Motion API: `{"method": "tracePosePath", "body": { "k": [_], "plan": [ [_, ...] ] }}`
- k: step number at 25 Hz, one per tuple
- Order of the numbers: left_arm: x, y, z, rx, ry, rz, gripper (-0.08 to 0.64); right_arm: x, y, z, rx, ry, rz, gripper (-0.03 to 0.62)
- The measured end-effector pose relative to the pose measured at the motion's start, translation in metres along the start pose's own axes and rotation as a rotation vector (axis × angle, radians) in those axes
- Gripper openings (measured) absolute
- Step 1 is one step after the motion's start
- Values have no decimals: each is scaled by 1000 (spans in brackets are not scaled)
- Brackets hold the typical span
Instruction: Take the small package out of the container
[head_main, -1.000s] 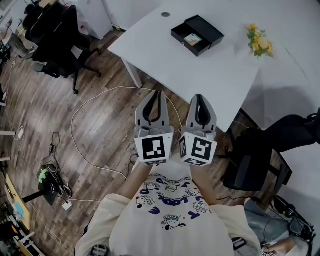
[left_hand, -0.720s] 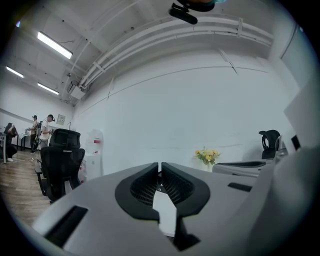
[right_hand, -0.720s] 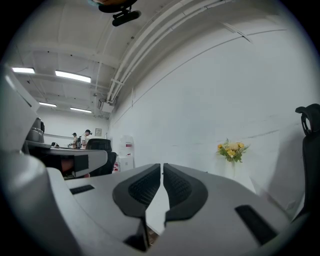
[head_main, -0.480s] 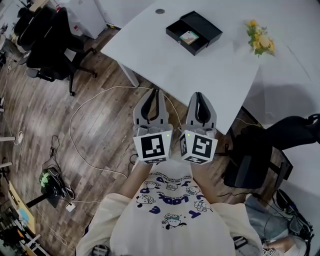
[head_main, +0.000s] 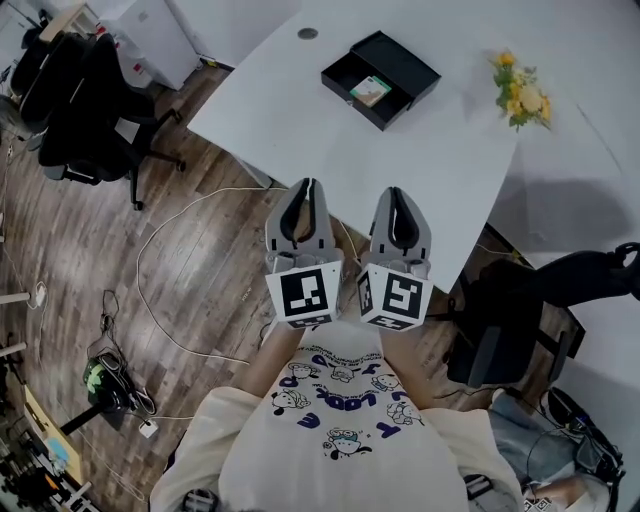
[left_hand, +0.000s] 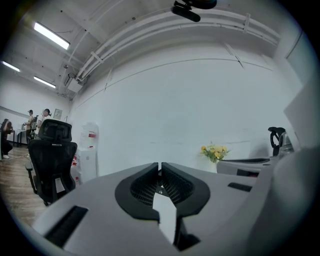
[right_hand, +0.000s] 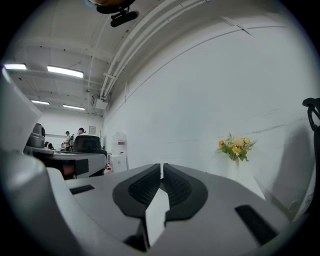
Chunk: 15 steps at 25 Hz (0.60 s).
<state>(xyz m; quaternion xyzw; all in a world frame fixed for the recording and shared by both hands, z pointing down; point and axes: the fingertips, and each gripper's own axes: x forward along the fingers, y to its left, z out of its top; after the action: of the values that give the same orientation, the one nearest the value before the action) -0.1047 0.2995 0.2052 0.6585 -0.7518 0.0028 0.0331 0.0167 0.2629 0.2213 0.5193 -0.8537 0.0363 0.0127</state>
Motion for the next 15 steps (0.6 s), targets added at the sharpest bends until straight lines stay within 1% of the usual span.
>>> {"method": "tracePosePath", "body": {
  "k": [10, 15],
  "plan": [
    [81, 11, 9, 6, 17, -61, 29, 77, -11, 9, 4, 14, -50, 37],
    [121, 17, 11, -4, 26, -102, 31, 113, -15, 11, 2, 25, -71, 37]
  ]
}}
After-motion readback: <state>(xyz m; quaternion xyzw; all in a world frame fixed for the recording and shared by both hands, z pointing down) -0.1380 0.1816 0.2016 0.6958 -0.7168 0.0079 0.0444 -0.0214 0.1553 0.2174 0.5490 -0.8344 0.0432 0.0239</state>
